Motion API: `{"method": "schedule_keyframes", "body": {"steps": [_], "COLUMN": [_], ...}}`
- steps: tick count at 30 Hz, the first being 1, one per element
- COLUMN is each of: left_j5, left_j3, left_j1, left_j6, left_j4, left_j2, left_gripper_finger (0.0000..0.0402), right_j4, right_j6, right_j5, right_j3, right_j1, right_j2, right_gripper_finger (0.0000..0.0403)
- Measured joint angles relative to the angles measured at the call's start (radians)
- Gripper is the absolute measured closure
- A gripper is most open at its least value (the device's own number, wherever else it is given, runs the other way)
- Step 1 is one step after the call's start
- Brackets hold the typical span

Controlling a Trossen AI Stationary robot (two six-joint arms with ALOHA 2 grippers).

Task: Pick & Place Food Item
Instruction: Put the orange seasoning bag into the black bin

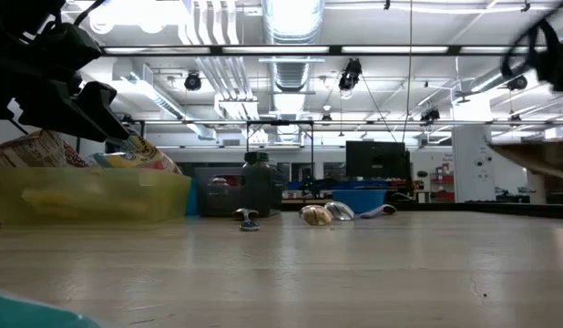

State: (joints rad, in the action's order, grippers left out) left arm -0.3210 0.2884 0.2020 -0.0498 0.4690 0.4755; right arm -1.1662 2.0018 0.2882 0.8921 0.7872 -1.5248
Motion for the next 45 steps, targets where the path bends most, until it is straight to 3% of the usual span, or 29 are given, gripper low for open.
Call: {"method": "schedule_keyframes", "body": {"steps": [8,14,17,25,30,45], "left_j5": [0.0,0.0,0.0,0.0,0.0,0.0], "left_j3": [0.0,0.0,0.0,0.0,0.0,0.0], "left_j1": [0.0,0.0,0.0,0.0,0.0,0.0], "left_j6": [0.0,-0.001,-0.003,-0.003,-0.003,0.0], "left_j4": [0.0,0.0,0.0,0.0,0.0,0.0], "left_j2": [0.0,0.0,0.0,0.0,0.0,0.0], "left_gripper_finger": [0.013,0.013,0.013,0.013,0.013,0.013], "right_j4": [0.01,0.084,0.135,0.319,0.5,1.07], "right_j6": [-0.044,-0.209,-0.289,-0.573,-0.83,-1.482], "right_j5": [0.409,0.698,0.782,0.782,0.768,0.489], "right_j3": [0.0,0.0,0.0,-0.004,-0.004,-0.023], "right_j1": [0.0,-0.007,-0.035,-0.171,-0.266,-0.565], "right_j2": [0.097,0.126,0.138,0.149,0.149,0.105], "right_gripper_finger": [0.035,0.035,0.035,0.035,0.035,0.035]}}
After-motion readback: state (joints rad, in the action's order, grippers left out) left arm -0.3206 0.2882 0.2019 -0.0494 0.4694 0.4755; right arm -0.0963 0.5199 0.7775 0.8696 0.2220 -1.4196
